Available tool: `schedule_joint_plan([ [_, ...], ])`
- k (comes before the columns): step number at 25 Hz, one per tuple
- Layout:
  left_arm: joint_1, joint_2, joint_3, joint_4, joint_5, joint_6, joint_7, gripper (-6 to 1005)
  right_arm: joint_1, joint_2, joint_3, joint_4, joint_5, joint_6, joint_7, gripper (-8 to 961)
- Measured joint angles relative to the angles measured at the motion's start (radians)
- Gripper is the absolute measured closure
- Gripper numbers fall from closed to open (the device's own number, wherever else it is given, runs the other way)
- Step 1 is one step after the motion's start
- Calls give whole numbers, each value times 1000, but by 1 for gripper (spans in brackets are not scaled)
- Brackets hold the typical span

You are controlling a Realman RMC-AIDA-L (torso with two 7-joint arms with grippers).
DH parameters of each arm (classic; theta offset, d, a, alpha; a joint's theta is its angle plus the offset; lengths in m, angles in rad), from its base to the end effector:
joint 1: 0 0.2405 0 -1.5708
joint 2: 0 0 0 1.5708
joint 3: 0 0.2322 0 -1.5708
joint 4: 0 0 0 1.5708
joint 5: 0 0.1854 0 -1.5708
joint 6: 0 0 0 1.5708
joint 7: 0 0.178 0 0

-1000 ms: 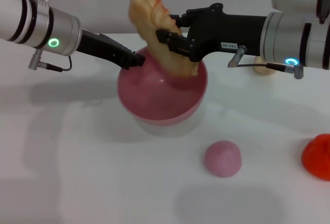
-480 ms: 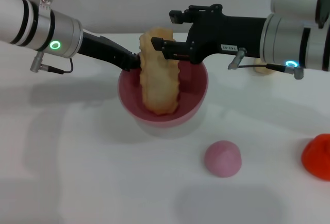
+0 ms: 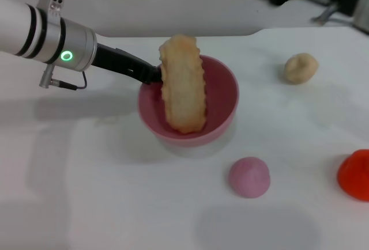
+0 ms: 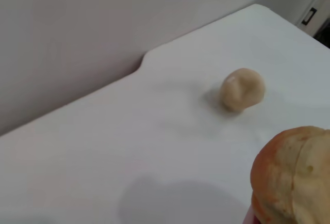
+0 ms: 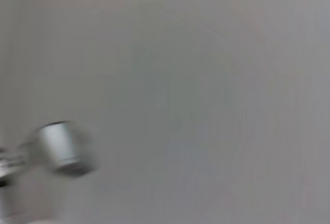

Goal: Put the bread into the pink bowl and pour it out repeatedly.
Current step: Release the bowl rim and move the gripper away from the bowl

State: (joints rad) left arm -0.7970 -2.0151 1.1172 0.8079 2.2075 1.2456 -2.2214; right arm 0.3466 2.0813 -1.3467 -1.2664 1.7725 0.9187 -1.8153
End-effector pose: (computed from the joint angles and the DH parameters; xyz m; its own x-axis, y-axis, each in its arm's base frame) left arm -0.1647 0.3897 -0.0306 0.7581 0.6277 0.1769 0.6513 -0.7152 -0.2537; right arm 0.1019 0.3685 0.0353 0.8134 0.1915 -0.5493 -0.2470 -0.7412 -0.6242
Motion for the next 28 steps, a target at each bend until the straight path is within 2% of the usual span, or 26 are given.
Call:
schedule_joint_plan([
  [6, 10, -25, -2, 8, -8, -1, -1, 922, -3, -7, 122, 172, 323, -1, -351, 258],
  [14, 9, -34, -14, 1, -16, -40, -1, 922, 101, -6, 163, 409, 598, -12, -694, 258],
  [21, 25, -37, -50, -2, -28, -66, -1, 922, 220, -8, 212, 562, 636, -12, -770, 258],
  [28, 48, -37, -52, -1, -62, -66, 4, 921, 243, -7, 253, 586, 639, -8, -780, 258],
])
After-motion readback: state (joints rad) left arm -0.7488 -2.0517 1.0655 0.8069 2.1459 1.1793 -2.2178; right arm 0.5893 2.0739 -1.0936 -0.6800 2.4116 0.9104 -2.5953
